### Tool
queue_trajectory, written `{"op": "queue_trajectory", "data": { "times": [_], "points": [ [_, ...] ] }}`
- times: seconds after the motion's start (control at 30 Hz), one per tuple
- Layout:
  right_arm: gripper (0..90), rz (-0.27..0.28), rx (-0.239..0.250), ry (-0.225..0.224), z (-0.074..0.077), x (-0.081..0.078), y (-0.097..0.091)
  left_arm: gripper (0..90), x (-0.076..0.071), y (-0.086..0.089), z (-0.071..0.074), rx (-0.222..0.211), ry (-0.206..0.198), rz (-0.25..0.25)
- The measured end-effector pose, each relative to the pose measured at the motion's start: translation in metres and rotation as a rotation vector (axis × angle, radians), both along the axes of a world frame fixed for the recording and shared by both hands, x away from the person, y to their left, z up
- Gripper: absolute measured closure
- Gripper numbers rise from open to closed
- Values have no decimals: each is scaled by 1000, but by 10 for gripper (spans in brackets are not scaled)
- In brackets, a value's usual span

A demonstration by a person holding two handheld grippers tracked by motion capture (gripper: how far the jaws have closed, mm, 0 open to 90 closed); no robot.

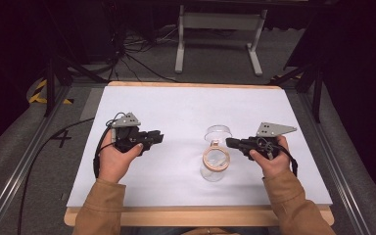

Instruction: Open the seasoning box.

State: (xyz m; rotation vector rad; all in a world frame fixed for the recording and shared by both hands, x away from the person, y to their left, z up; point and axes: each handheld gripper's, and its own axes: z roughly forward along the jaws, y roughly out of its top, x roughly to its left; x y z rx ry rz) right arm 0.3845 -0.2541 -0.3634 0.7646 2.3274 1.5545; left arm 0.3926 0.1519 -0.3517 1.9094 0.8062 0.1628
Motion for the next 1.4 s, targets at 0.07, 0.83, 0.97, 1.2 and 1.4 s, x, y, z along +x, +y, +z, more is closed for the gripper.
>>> {"op": "queue_trajectory", "data": {
  "times": [0.07, 0.83, 0.97, 1.2, 1.4],
  "points": [
    [900, -13, 0, -1, -1, 1, -1, 748, 0, 0, -1, -4, 7, -1],
    [863, 15, 35, -36, 32, -10, -18, 650, -4, 0, 6, 40, 3, -64],
    [827, -9, 35, -36, 36, -9, -28, 628, -3, 0, 4, 49, 7, -59],
    [772, -93, 18, -36, 37, -4, -51, 594, 1, 6, 1, 74, 27, -28],
    [695, -206, -17, -35, 32, 5, -83, 589, 7, 14, -3, 64, 45, -3]
  ]
}}
